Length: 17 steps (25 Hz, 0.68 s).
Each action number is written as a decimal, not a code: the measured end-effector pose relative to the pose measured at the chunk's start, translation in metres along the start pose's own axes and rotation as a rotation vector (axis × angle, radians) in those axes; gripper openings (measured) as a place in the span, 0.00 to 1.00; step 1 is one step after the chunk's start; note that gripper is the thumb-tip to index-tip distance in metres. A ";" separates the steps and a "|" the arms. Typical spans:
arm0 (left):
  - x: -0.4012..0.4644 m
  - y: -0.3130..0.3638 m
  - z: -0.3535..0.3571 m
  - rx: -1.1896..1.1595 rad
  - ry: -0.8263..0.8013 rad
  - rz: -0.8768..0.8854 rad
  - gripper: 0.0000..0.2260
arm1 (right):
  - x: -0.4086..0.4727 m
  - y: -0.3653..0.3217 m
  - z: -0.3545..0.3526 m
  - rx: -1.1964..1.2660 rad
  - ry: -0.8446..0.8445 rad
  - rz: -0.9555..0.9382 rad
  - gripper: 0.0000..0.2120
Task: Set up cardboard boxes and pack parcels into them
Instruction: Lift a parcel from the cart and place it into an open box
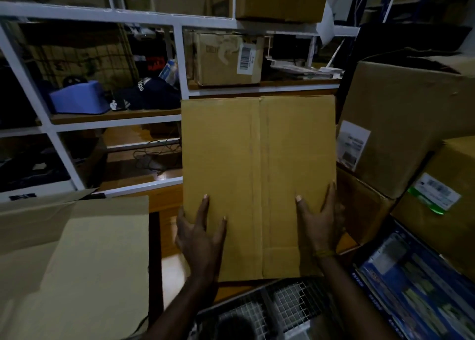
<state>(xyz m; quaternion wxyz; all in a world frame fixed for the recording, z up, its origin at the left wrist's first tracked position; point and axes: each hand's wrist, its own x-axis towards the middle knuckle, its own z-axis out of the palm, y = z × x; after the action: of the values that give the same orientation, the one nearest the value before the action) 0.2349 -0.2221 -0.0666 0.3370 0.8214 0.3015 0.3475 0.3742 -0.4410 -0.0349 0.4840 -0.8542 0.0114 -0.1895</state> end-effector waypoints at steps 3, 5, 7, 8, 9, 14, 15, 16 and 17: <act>0.012 0.015 0.004 0.156 -0.021 -0.048 0.25 | 0.014 0.007 0.001 -0.207 -0.149 -0.010 0.41; 0.020 0.015 0.008 0.263 -0.084 -0.052 0.23 | 0.012 0.020 0.003 -0.312 -0.242 -0.033 0.38; 0.021 0.010 0.011 0.378 -0.154 -0.034 0.21 | 0.008 0.034 0.005 -0.424 -0.347 -0.051 0.36; 0.019 0.008 0.012 0.440 -0.190 -0.020 0.20 | 0.007 0.039 0.004 -0.474 -0.400 -0.060 0.35; 0.017 0.006 0.012 0.496 -0.223 -0.004 0.20 | 0.007 0.042 0.004 -0.514 -0.439 -0.070 0.35; -0.005 0.008 0.007 0.587 -0.293 -0.019 0.22 | -0.012 0.050 -0.006 -0.606 -0.433 -0.058 0.31; -0.012 0.008 0.006 0.613 -0.299 -0.019 0.23 | -0.020 0.052 -0.009 -0.624 -0.399 -0.061 0.31; -0.018 0.007 0.004 0.640 -0.303 -0.020 0.23 | -0.027 0.053 -0.011 -0.637 -0.360 -0.067 0.30; -0.022 0.007 0.002 0.660 -0.305 -0.023 0.24 | -0.032 0.053 -0.013 -0.647 -0.330 -0.072 0.30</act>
<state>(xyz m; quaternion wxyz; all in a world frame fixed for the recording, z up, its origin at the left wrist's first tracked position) 0.2253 -0.2425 -0.0702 0.0989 0.9250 0.3527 0.1012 0.3491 -0.4733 -0.0827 0.1770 -0.9821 -0.0376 -0.0527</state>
